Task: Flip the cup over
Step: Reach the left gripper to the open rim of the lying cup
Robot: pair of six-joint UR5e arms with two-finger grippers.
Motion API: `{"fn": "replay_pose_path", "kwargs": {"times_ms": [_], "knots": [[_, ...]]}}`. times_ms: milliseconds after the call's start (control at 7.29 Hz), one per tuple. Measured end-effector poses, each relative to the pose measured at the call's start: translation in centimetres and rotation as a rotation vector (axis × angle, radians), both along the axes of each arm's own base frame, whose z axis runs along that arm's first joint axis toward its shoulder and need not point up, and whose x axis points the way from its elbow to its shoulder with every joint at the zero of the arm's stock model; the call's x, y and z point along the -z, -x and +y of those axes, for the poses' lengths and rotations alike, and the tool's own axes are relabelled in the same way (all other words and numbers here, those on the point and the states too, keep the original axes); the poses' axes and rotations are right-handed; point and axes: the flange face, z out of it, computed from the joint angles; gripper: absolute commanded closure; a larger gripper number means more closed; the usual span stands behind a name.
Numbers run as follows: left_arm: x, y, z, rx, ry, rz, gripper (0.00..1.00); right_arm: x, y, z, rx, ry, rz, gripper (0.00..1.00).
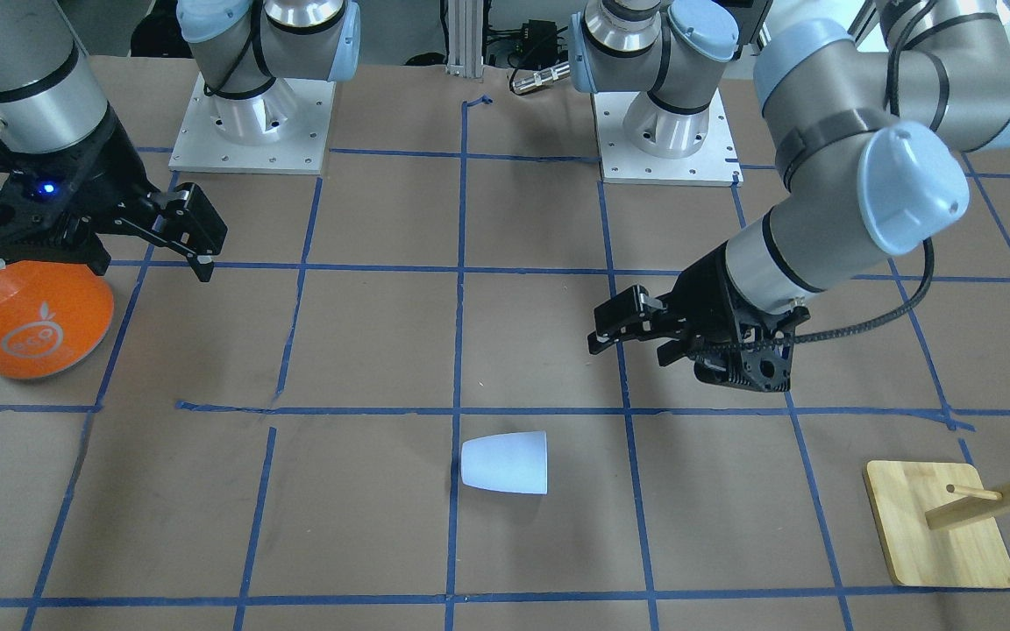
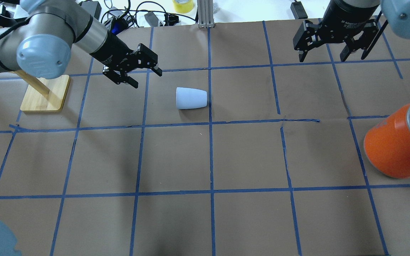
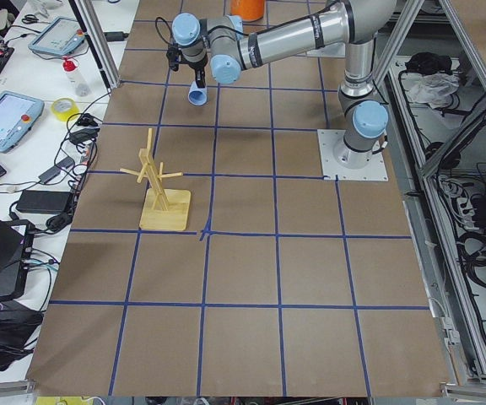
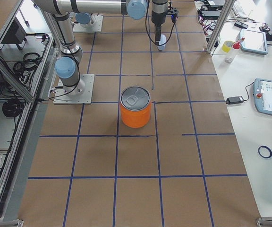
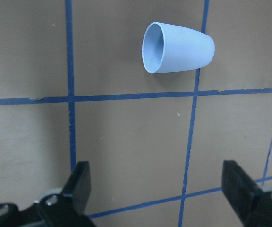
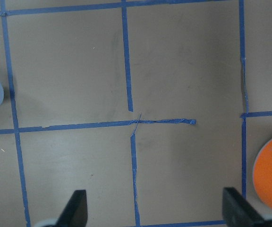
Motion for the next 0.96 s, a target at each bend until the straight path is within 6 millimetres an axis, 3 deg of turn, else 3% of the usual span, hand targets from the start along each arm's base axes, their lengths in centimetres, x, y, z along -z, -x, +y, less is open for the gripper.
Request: {"fn": "replay_pose_path", "kwargs": {"times_ms": [412,961], "knots": [[7.8,0.6,-2.3,-0.015,0.065,0.116,0.06,0.8,0.0,-0.4,0.002,-0.014,0.001,0.00],[13.1,1.5,-2.9,-0.050,-0.003,0.260,0.13,1.1,0.0,-0.5,0.003,-0.023,0.000,0.00]]}}
